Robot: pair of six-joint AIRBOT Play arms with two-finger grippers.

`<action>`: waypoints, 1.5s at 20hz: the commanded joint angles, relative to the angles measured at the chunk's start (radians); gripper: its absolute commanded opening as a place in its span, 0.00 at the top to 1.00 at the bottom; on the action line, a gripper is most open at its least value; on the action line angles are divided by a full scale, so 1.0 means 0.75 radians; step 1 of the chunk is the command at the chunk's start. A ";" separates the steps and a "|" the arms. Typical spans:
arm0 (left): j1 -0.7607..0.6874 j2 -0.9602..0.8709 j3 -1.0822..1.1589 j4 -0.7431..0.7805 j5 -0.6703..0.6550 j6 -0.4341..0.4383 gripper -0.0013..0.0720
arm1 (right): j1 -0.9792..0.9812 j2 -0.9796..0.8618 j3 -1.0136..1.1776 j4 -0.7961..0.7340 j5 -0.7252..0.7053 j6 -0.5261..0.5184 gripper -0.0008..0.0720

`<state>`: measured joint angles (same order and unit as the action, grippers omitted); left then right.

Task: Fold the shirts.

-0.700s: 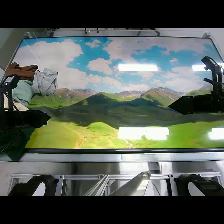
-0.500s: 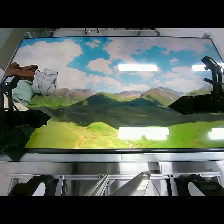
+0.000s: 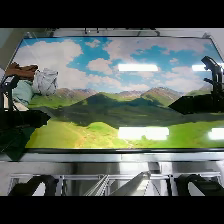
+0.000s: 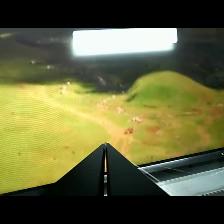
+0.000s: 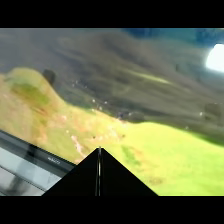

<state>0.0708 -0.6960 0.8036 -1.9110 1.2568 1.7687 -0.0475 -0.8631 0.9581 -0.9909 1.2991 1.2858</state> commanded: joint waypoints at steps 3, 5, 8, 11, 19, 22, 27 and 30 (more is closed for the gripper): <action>-0.001 0.001 -0.001 -0.003 -0.110 0.001 0.96 | -0.001 0.001 -0.001 -0.001 -0.344 -0.002 0.96; -0.001 0.001 -0.001 -0.003 -0.208 0.001 0.96 | -0.001 0.001 -0.001 -0.030 -0.489 -0.025 0.97; -0.001 0.001 0.000 -0.004 -0.319 0.001 0.96 | -0.001 0.001 -0.001 -0.025 -0.521 -0.025 0.96; -0.001 0.001 0.000 -0.004 -0.428 -0.003 0.96 | -0.001 0.001 -0.001 -0.002 -0.552 -0.024 0.96; 0.116 -0.168 0.143 0.013 -0.538 -0.007 0.97 | -0.001 -0.016 -0.001 0.135 -0.620 -0.024 0.96; 0.250 -0.487 0.434 0.009 -0.513 0.049 0.47 | 0.000 -0.062 -0.001 0.135 -0.614 -0.024 0.96; 0.317 -1.101 0.916 0.012 -0.371 0.115 0.01 | 0.000 -0.157 -0.001 0.136 -0.615 -0.019 0.96; 0.325 -1.385 1.081 0.024 -0.288 0.115 0.01 | 0.000 -0.199 -0.001 0.136 -0.615 -0.020 0.96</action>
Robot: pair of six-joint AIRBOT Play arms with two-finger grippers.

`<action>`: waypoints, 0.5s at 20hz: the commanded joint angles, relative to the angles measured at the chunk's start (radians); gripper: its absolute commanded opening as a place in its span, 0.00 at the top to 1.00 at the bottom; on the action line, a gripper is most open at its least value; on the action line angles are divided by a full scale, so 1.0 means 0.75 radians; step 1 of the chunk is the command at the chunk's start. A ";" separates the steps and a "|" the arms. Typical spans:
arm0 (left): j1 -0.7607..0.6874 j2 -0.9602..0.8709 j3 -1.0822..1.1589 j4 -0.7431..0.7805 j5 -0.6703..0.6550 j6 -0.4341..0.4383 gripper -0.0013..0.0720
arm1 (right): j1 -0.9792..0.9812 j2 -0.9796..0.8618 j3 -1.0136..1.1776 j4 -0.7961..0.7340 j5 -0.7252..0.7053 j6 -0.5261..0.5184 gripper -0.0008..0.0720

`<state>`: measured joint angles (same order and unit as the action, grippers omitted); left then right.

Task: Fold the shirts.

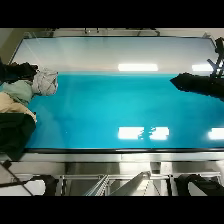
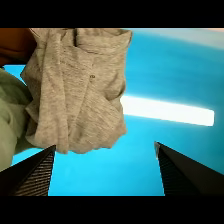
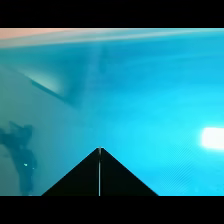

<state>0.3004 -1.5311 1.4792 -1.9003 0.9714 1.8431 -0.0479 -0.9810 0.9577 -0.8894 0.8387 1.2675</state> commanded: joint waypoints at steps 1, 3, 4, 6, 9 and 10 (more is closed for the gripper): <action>0.017 -0.347 0.225 0.050 0.102 0.016 0.01 | 0.001 -0.051 0.000 0.001 -0.001 0.005 0.96; 0.003 -0.462 0.311 0.140 0.125 0.015 0.01 | 0.001 -0.063 0.000 0.002 -0.001 0.005 0.96; 0.002 -0.506 0.348 0.160 0.148 0.015 0.01 | 0.001 -0.066 0.000 0.002 -0.001 0.005 0.96; 0.002 -0.583 0.430 0.166 0.238 0.015 0.02 | 0.001 -0.066 0.000 0.002 -0.001 0.005 0.96; -0.004 -0.660 0.563 0.108 0.457 0.015 0.92 | 0.001 -0.067 0.000 0.001 -0.002 0.005 0.96; -0.006 -0.663 0.606 0.051 0.518 0.024 0.96 | 0.001 -0.067 0.000 0.002 -0.002 0.005 0.96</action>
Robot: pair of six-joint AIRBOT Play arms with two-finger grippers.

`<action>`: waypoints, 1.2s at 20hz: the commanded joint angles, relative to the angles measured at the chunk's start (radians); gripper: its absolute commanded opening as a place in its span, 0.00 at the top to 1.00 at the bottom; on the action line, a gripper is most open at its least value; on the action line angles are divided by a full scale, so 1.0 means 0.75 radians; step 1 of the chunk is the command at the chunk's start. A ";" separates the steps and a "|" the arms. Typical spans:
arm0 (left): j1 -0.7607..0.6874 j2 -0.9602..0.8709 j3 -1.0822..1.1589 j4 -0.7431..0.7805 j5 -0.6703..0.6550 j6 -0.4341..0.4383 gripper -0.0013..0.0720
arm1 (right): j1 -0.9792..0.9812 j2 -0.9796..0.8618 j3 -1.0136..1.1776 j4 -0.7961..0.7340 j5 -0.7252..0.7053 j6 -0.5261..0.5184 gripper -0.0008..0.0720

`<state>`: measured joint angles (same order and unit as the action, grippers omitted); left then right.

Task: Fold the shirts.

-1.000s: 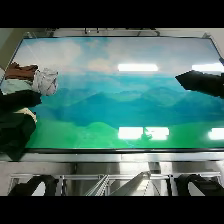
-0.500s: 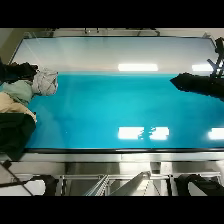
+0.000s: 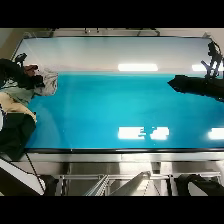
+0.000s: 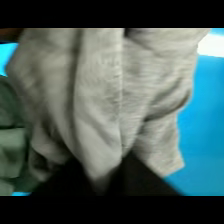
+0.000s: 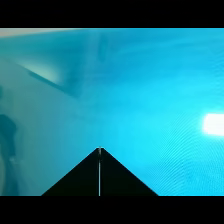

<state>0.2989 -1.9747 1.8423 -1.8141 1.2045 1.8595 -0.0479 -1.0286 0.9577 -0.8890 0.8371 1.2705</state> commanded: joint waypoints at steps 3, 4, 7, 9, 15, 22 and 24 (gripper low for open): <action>-0.042 -0.025 0.278 -0.423 0.352 0.042 0.96 | 0.001 -0.003 0.000 0.000 0.001 0.000 0.96; -0.064 0.011 0.314 -0.585 0.393 0.054 0.96 | 0.001 -0.003 0.000 -0.001 0.002 0.000 0.96; -0.208 0.221 0.250 -0.929 0.427 0.061 0.96 | -0.001 -0.003 0.000 -0.002 0.003 0.001 0.96; -0.353 0.356 0.179 -0.921 0.420 0.061 0.96 | -0.004 -0.002 0.000 -0.011 0.034 0.001 0.96; -0.822 0.507 -0.064 -0.746 0.416 0.061 0.96 | -0.137 0.000 0.000 -0.021 0.384 0.001 0.96; -1.062 0.504 -0.275 -0.466 0.216 0.063 0.01 | -0.183 -0.008 0.000 -0.020 0.502 0.001 0.17; -1.020 0.504 -0.238 -0.430 0.333 0.049 0.01 | -0.183 -0.030 0.000 -0.015 0.520 0.001 0.15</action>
<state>-0.4633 -1.5986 1.6630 -2.2101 1.4082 1.9053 -0.1810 -1.0374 0.9577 -0.9047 1.1904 1.2705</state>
